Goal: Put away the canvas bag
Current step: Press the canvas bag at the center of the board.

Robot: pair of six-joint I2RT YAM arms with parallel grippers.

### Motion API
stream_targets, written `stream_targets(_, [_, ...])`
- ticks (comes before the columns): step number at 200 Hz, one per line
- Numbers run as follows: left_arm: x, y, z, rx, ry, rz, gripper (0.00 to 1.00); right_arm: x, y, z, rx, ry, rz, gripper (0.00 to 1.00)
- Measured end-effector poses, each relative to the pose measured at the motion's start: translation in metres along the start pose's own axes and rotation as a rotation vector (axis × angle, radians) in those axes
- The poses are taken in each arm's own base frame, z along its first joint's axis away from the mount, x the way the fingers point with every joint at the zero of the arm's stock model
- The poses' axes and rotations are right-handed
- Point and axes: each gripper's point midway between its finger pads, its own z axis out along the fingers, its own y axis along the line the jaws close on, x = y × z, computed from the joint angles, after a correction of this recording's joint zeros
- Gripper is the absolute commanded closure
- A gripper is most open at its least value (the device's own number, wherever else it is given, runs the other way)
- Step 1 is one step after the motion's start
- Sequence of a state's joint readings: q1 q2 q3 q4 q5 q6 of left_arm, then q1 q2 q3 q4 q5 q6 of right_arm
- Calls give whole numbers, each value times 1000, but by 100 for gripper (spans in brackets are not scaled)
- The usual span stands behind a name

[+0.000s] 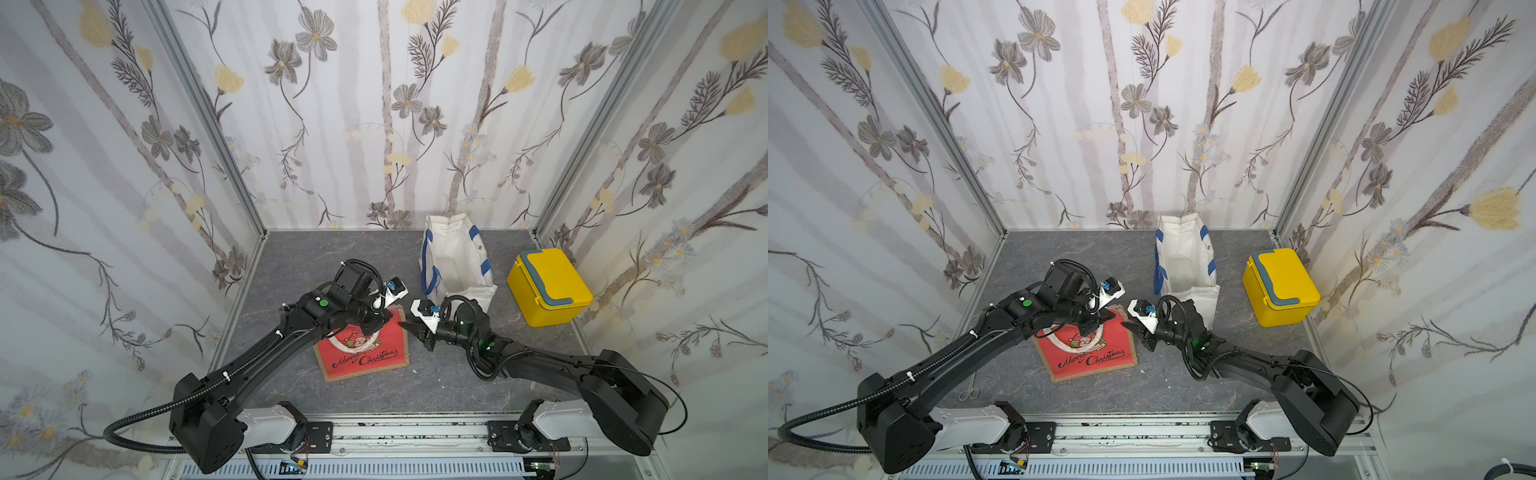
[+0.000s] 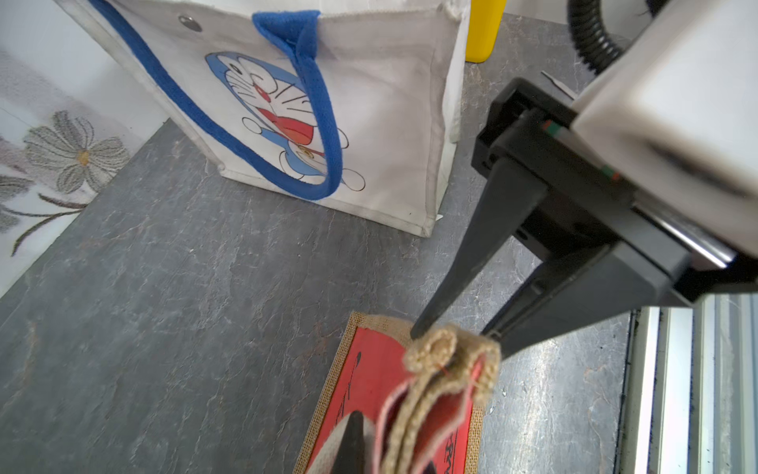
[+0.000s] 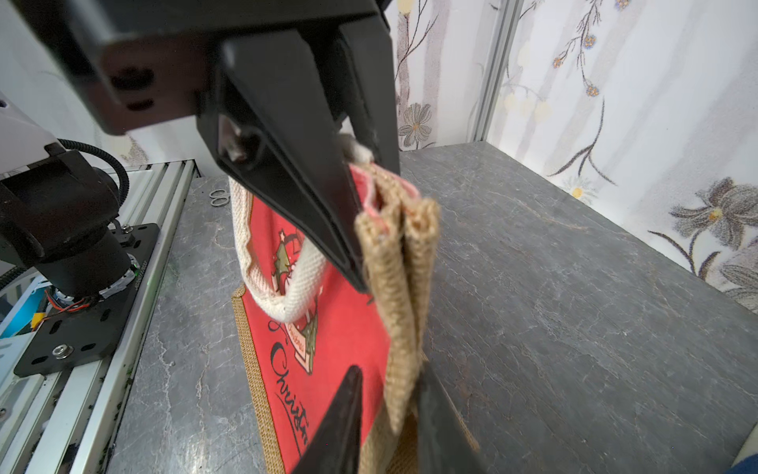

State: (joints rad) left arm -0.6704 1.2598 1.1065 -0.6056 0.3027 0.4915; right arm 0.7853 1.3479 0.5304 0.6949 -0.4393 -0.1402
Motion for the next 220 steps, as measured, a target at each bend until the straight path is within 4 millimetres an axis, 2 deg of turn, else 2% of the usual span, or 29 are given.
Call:
stream_targets(8, [0,1,-4,-12,-3,0,64,2,0,1,-1,4,2,68])
stream_targets(24, [-5,2,-13,-30,-30,3,43,5,0,3,-3,13,6,80])
stream_targets(39, [-8,3,-18,-44,-42,-1,27,6,0,3,-3,15,9,94])
stream_targets(59, [-17,6,-28,-62,-66,2,13,6,0,3,-3,13,13,95])
stream_targets(73, [-27,7,-36,-73,-92,8,6,5,0,3,-3,11,13,92])
stream_targets(95, [-39,8,-43,-81,-111,21,6,3,1,2,-6,7,11,91])
stream_targets(111, [-43,5,-35,-62,-88,32,6,3,1,1,-8,3,10,89])
stream_targets(130, [-32,4,-17,-36,-20,28,6,3,3,0,-11,-7,15,89])
stream_targets(151, [-20,3,-6,-17,30,22,13,3,5,-1,-19,-16,25,89])
stream_targets(166, [-13,1,1,-4,54,19,24,2,6,-1,-25,-23,27,88])
stream_targets(176, [-4,-1,7,6,76,15,33,1,6,-1,-28,-27,35,86])
stream_targets(192, [6,-3,14,19,106,12,58,0,8,0,-37,-38,37,83])
stream_targets(204, [7,-3,16,21,107,16,71,2,10,2,-44,-37,42,75])
stream_targets(220, [6,-4,13,20,98,18,92,6,11,3,-49,-30,57,51])
